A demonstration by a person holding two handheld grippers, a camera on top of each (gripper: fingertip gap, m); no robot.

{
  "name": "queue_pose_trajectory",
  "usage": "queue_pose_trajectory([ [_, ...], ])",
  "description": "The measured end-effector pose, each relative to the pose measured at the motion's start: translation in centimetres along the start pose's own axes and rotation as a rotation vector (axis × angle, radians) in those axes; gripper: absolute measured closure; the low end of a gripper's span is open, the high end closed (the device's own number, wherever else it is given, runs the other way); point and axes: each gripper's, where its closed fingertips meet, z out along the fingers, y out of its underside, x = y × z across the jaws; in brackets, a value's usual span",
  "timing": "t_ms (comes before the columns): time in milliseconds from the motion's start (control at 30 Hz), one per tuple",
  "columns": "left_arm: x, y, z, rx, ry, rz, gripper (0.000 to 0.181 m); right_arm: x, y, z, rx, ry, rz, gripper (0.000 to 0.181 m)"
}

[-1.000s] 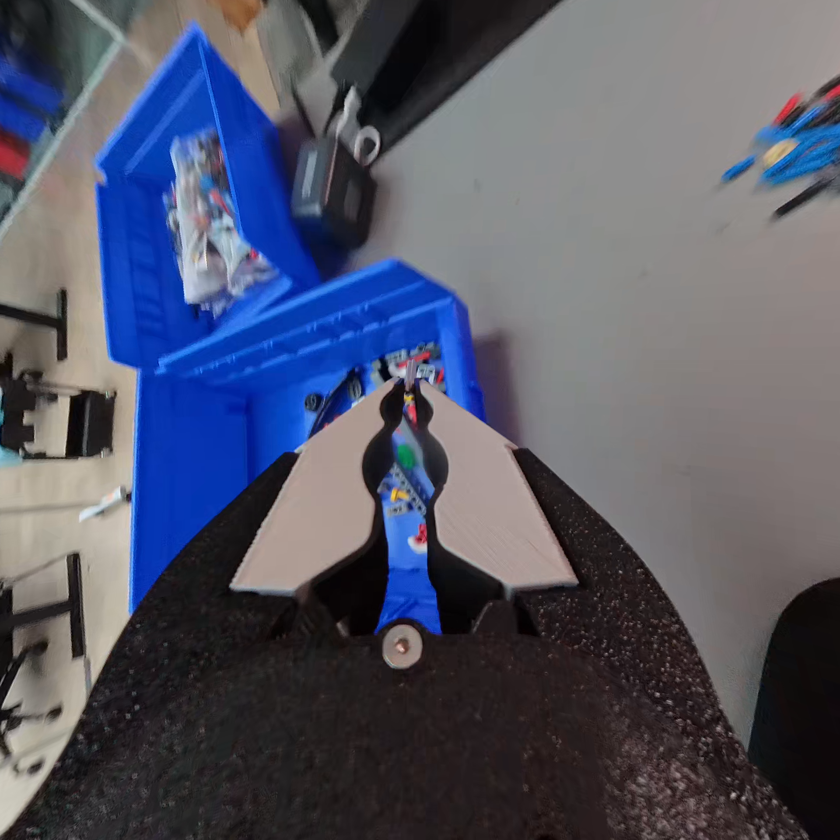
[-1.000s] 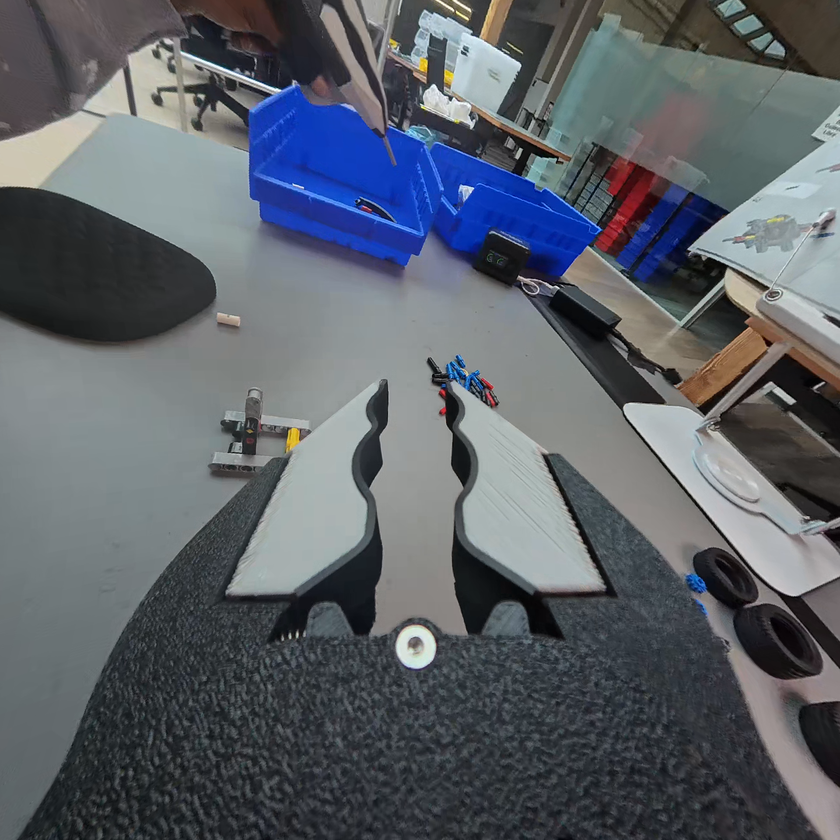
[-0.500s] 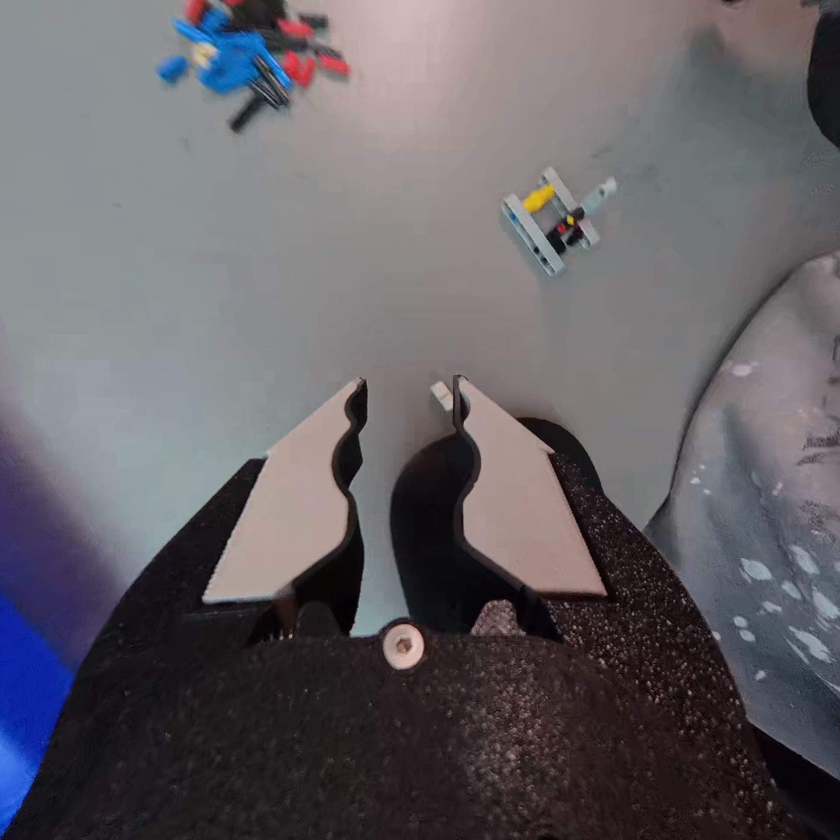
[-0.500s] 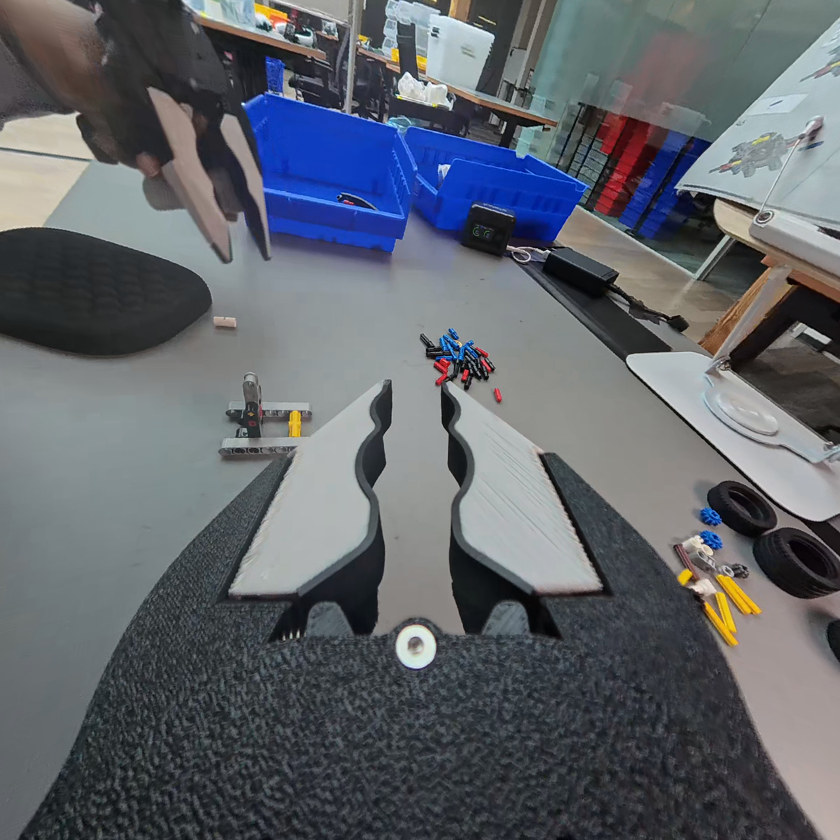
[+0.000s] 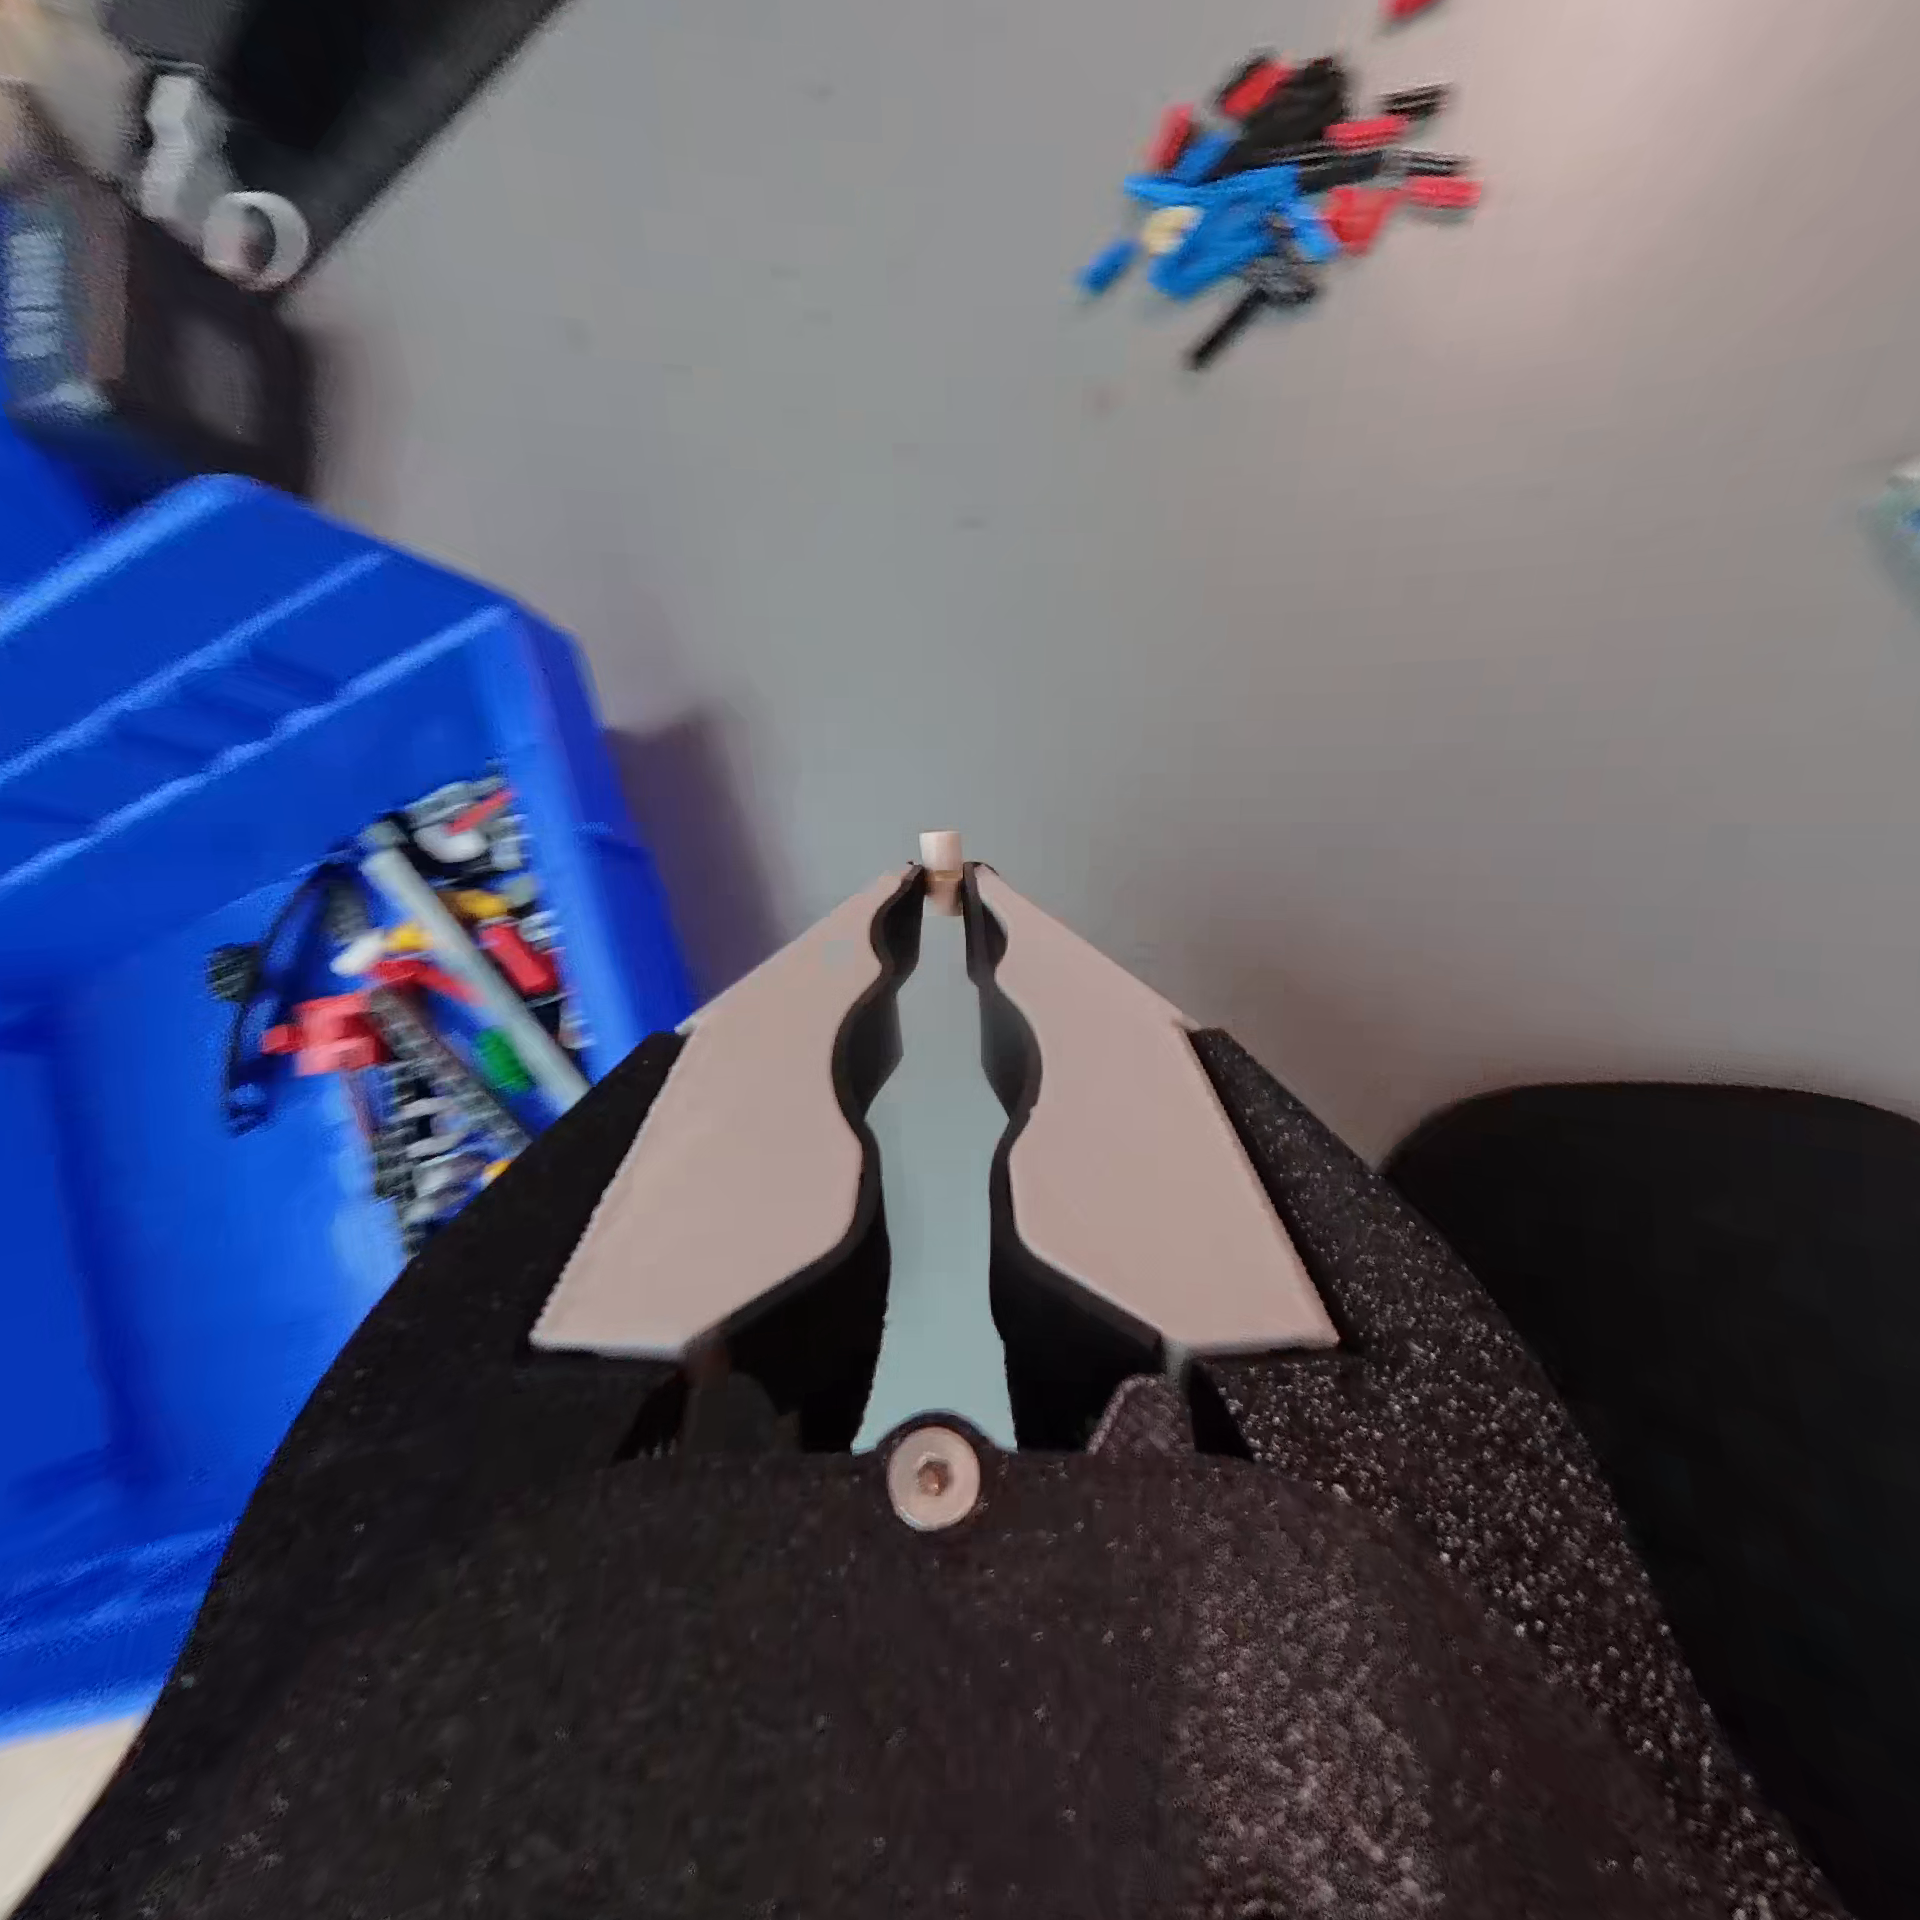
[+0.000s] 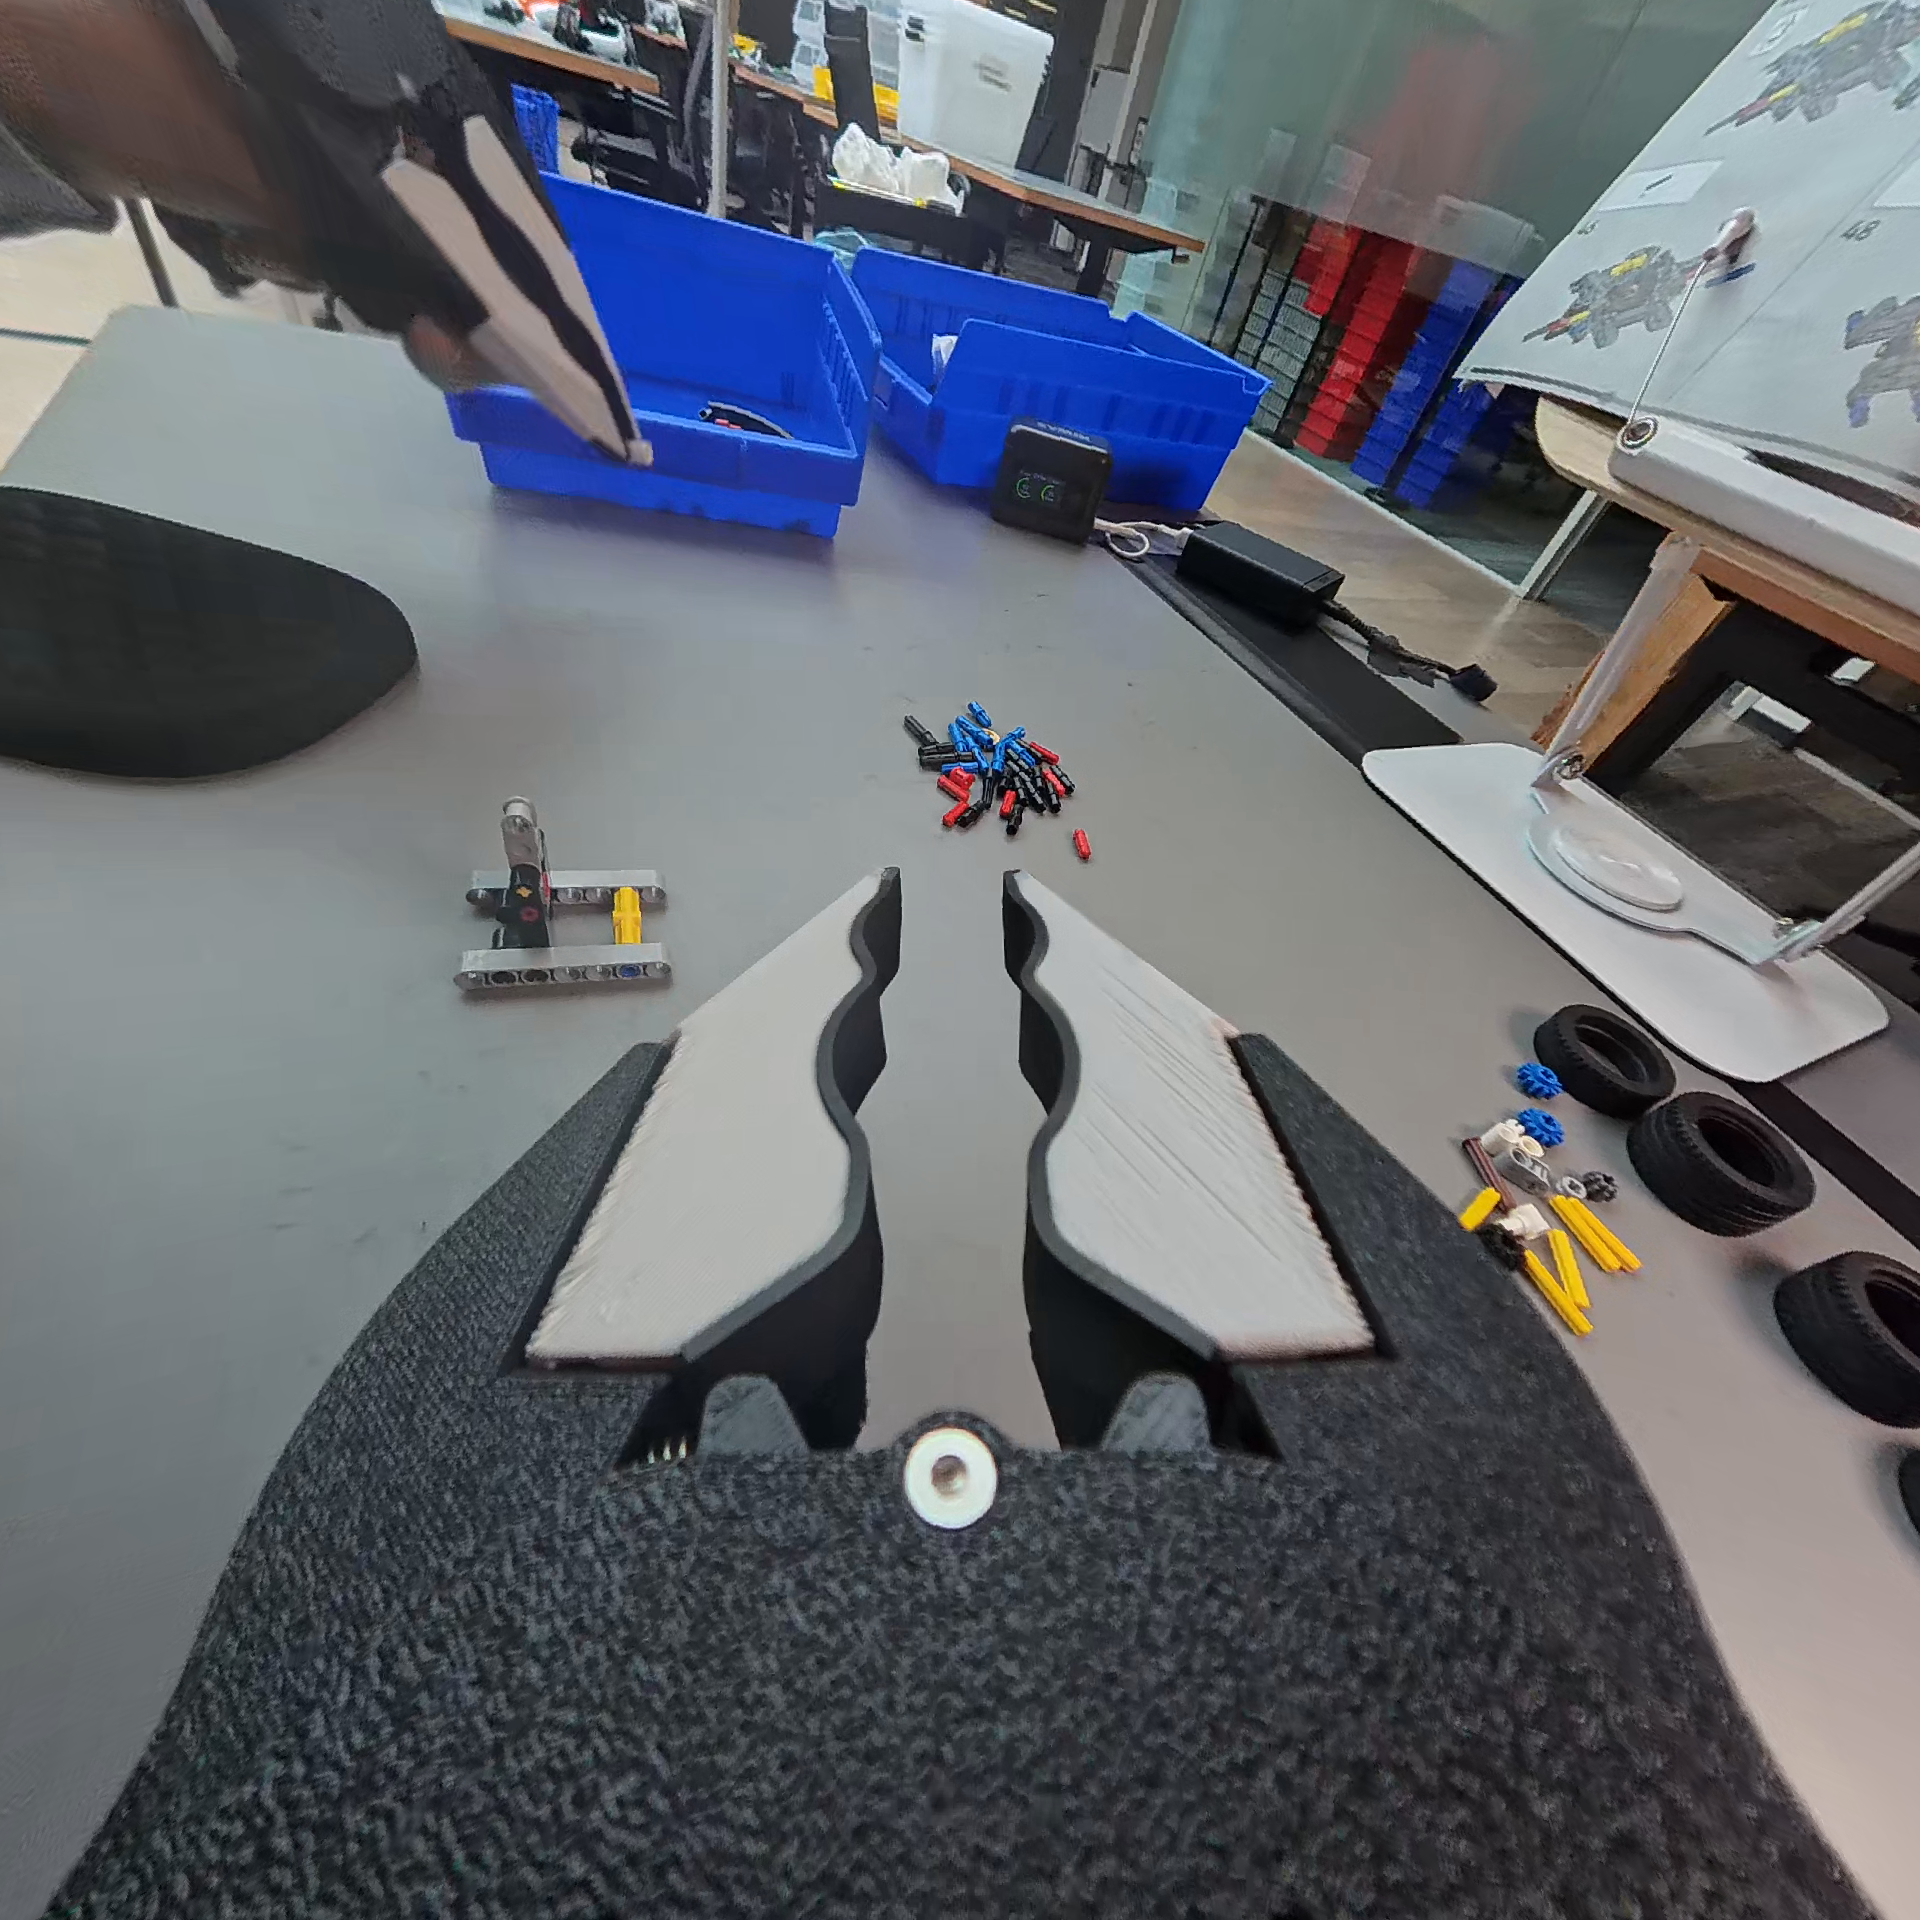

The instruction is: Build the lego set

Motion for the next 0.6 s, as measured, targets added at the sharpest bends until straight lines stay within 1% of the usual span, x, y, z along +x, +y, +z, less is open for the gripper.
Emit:
queue_pose_trajectory([
  [33,-3.0,0.0,-0.6,-0.01,-0.097,-0.013,0.174,0.0,0.1,-0.1,0.0,0.001,0.0,0.165],
  [100,-7.5,0.3,-1.3,-0.043,-0.23,-0.049,0.174,-0.1,0.2,-0.1,-0.002,-0.002,-0.004,0.168],
  [167,-10.9,1.5,-1.4,-0.119,-0.353,-0.066,0.173,-0.3,0.3,-0.1,-0.007,-0.008,-0.007,0.169],
  [200,-12.2,1.7,-1.5,-0.13,-0.421,-0.059,0.171,-0.4,0.4,-0.1,-0.011,-0.011,-0.008,0.169],
  [267,-13.2,1.7,-1.4,-0.129,-0.485,-0.053,0.152,-0.6,0.7,0.0,-0.024,-0.019,-0.009,0.169],
  [333,-12.3,0.6,-0.9,-0.073,-0.469,-0.054,0.139,-0.8,1.2,0.1,-0.038,-0.028,-0.012,0.169],
  [367,-10.8,-0.5,-0.4,-0.019,-0.403,-0.047,0.136,-0.9,1.3,0.2,-0.044,-0.033,-0.013,0.169],
  [400,-8.0,-2.1,0.3,0.057,-0.273,-0.038,0.135,-1.0,1.5,0.3,-0.048,-0.04,-0.01,0.169],
  [467,-0.2,-5.5,1.0,0.22,0.091,-0.014,0.134,-1.3,1.8,0.5,-0.053,-0.054,0.0,0.169],
  [533,8.4,-7.7,0.0,0.325,0.48,0.052,0.138,-1.5,1.9,0.7,-0.06,-0.063,-0.002,0.169],
  [567,12.1,-8.1,-0.6,0.355,0.621,0.099,0.139,-1.5,1.9,0.7,-0.059,-0.064,-0.004,0.169],
  [600,15.1,-8.2,-0.7,0.365,0.711,0.159,0.139,-1.6,1.9,0.7,-0.06,-0.065,-0.006,0.169],
])
